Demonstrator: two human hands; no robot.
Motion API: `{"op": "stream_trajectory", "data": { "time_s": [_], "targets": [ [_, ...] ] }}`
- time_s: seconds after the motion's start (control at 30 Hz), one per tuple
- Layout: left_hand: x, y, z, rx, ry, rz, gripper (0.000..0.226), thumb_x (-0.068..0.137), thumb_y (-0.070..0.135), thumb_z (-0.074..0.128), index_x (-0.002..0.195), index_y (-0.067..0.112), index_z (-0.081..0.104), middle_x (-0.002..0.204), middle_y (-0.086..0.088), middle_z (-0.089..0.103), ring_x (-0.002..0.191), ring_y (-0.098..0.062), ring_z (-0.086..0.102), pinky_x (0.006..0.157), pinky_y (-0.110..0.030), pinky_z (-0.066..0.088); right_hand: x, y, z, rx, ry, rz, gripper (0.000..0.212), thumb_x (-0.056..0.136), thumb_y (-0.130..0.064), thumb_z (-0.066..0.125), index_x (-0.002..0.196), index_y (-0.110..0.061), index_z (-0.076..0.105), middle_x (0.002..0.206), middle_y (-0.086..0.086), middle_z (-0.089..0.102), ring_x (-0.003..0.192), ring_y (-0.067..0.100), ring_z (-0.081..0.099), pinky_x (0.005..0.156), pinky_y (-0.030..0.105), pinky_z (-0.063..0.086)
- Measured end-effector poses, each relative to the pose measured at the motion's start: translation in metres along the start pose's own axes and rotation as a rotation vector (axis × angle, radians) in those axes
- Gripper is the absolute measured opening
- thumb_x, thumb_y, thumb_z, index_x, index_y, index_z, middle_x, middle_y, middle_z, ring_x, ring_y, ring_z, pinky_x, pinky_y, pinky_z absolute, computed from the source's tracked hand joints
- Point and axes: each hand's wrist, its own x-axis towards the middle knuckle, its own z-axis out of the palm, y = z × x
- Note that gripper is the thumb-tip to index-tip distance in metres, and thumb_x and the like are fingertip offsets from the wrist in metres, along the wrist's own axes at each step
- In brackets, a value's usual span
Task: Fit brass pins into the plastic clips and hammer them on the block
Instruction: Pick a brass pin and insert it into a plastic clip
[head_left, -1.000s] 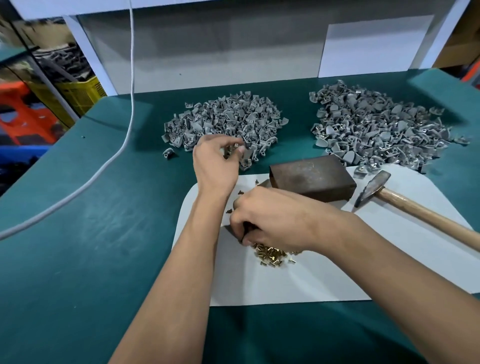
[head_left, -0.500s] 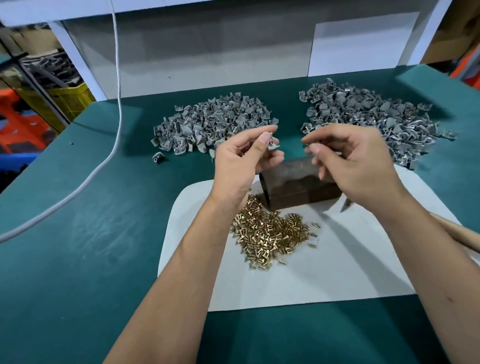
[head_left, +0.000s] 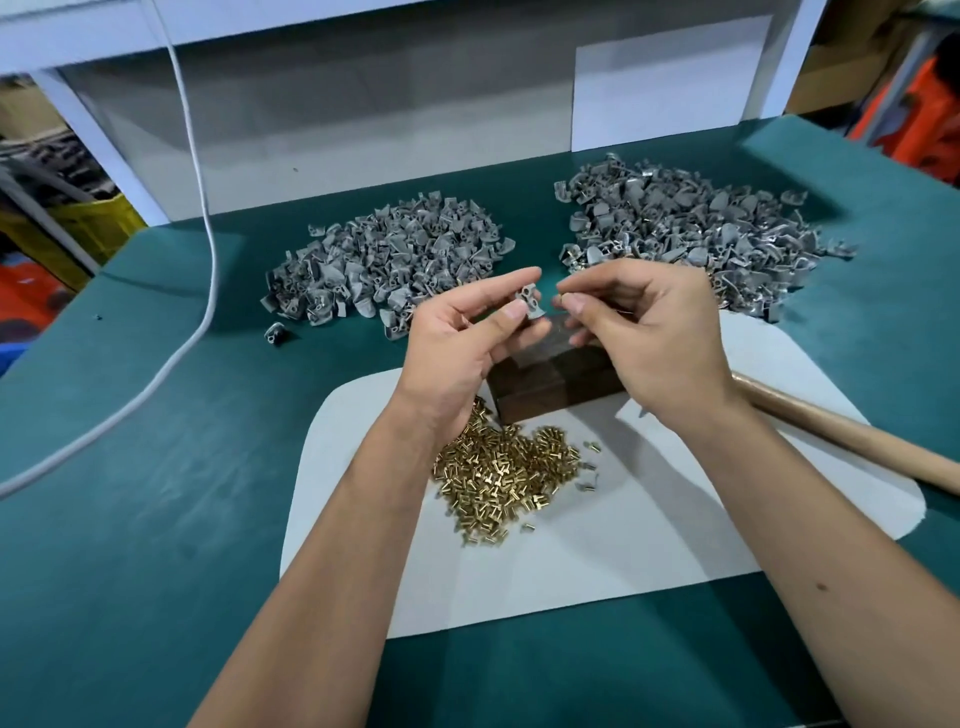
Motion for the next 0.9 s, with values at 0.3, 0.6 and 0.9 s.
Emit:
{"op": "stream_trajectory", "data": {
  "time_s": [0.3, 0.6, 0.9],
  "targets": [
    [0.001, -0.003, -0.001, 0.079, -0.026, 0.046, 0.025, 0.091, -0.010, 0.064, 0.113, 0.000, 0.070, 0.088, -0.001, 0.074, 0.087, -0.015, 0.071, 0.083, -0.026, 0.061, -0.003, -0.008, 0.005, -0.121, -0.014, 0.002, 0.017, 0.091, -0.010, 0.073, 0.097, -0.025, 0.078, 0.088, -0.015, 0.076, 0.090, 0.002, 0.070, 0.084, 0.016, 0.051],
    [0.001, -0.002, -0.001, 0.106, -0.006, 0.084, 0.031, 0.076, 0.007, 0.079, 0.106, 0.007, 0.077, 0.092, -0.014, 0.077, 0.079, -0.020, 0.073, 0.081, -0.027, 0.061, -0.005, -0.013, 0.005, -0.204, 0.006, 0.014, 0.015, 0.091, -0.011, 0.074, 0.097, -0.024, 0.077, 0.090, -0.014, 0.074, 0.088, 0.002, 0.070, 0.084, 0.019, 0.052],
    [0.000, 0.002, -0.004, 0.148, -0.029, 0.088, 0.030, 0.074, 0.001, 0.079, 0.104, 0.004, 0.077, 0.088, -0.013, 0.077, 0.077, -0.021, 0.074, 0.078, -0.027, 0.062, -0.008, -0.015, 0.006, -0.276, -0.045, 0.010, 0.011, 0.092, -0.011, 0.072, 0.096, -0.021, 0.076, 0.088, -0.013, 0.072, 0.087, 0.001, 0.067, 0.081, 0.013, 0.050]
  ]
}}
